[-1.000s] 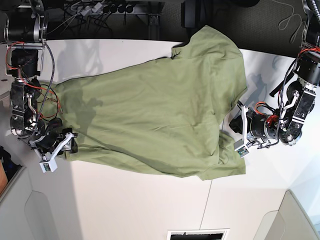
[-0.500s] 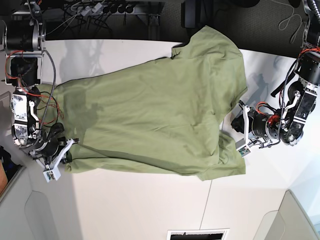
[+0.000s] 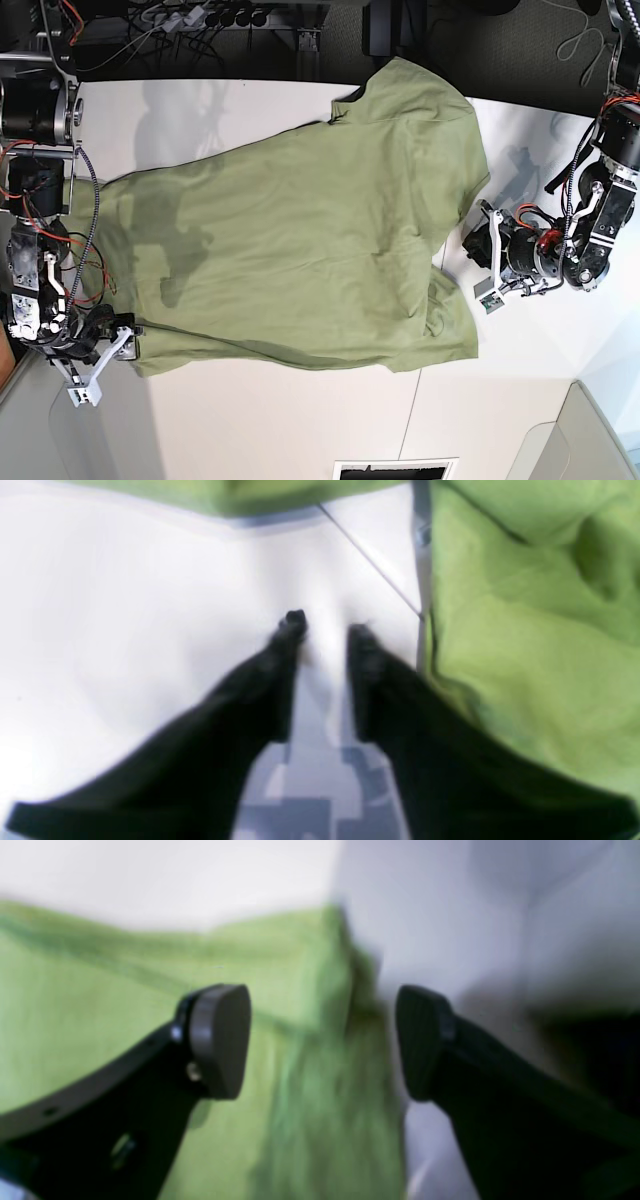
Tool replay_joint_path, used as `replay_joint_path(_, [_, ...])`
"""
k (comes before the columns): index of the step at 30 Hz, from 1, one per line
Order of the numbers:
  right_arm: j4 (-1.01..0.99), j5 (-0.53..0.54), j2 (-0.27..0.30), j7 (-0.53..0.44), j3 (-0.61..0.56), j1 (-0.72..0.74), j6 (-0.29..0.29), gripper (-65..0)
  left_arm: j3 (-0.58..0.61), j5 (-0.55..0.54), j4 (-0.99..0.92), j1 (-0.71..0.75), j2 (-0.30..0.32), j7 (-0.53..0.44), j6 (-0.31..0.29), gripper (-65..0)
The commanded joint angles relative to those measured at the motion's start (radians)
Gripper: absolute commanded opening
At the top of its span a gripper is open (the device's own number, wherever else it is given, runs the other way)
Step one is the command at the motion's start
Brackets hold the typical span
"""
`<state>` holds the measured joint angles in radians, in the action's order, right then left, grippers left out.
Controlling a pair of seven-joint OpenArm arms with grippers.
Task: Layout the t-shirt on the table in an organized manner, then fold the t-shirt properly
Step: 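Regrasp the shirt edges with both grippers to spread it flat, then pull the shirt hem with the left gripper away from the right gripper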
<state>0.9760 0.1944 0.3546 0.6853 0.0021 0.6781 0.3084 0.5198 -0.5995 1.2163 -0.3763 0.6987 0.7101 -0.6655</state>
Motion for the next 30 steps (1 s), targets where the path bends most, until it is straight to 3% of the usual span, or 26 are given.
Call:
replay_joint_path(1, [0.021, 0.031, 0.013, 0.005, 0.006, 0.026, -0.011, -20.5, -0.010, -0.003, 0.010, -0.019, 0.016, -0.003, 0.019, -37.6])
replay_joint_path(4, [0.058, 0.081, 0.013, 0.062, 0.012, -0.027, -0.009, -20.5, -0.010, 0.010, 0.010, -0.020, 0.016, -0.044, 0.078, -36.2])
replay_joint_path(8, [0.187, 0.114, 0.013, 0.077, 0.023, -0.162, -0.009, -20.5, -0.039, 0.127, 0.009, -0.020, -0.011, -0.110, 0.190, -36.2])
replay_joint_path(16, [0.480, 0.127, -0.036, 0.076, 0.026, -0.399, -0.025, -20.6, -0.183, 0.137, 0.008, -0.045, -0.124, -0.126, 0.231, -36.2])
replay_joint_path(25, [0.490, 0.121, -0.111, 0.070, 0.025, -0.507, -0.012, -20.6, -0.199, 0.173, -0.096, -0.045, -0.209, -0.125, 0.241, -36.2])
replay_joint_path(28, [0.490, 0.117, -0.126, 0.067, 0.026, -0.526, -0.006, -20.6, -0.199, 0.218, -0.129, -0.044, -0.230, -0.122, 0.319, -36.2])
replay_joint_path(30, [0.490, 0.117, -0.130, 0.066, 0.026, -0.536, -0.006, -20.6, -0.199, 0.227, -0.138, -0.044, -0.236, -0.123, 0.341, -36.6])
